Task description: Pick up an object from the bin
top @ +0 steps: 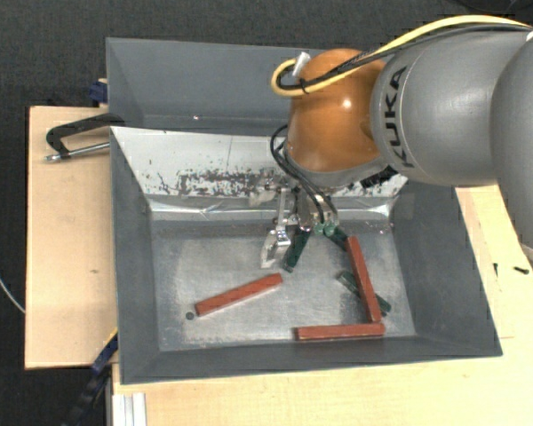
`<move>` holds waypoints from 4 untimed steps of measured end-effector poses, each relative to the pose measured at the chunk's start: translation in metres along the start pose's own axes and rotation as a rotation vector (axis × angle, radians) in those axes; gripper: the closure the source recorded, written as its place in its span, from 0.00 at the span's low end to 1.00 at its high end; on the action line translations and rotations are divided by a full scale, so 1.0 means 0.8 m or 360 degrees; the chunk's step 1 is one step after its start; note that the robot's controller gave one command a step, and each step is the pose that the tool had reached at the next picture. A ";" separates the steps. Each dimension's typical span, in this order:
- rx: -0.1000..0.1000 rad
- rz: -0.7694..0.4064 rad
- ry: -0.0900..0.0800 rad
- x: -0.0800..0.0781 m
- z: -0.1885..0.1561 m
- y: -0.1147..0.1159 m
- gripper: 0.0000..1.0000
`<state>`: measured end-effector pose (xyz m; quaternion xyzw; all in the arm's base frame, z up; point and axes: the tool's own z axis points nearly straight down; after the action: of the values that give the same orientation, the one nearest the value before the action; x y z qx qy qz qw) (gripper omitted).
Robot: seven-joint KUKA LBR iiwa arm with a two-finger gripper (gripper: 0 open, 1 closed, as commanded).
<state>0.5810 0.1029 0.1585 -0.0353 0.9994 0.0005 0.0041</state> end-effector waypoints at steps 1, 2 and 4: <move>-0.0001 -0.0215 0.0004 0.014 0.065 0.029 0.00; -0.0003 -0.0324 0.0003 0.019 0.079 0.035 1.00; -0.0002 -0.0471 0.0006 0.029 -0.176 0.063 1.00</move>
Offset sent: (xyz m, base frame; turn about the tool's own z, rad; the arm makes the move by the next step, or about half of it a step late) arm -0.0575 0.0519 -0.0869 -0.4021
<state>0.5533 0.1518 0.2992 -0.1822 0.9833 0.0006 0.0022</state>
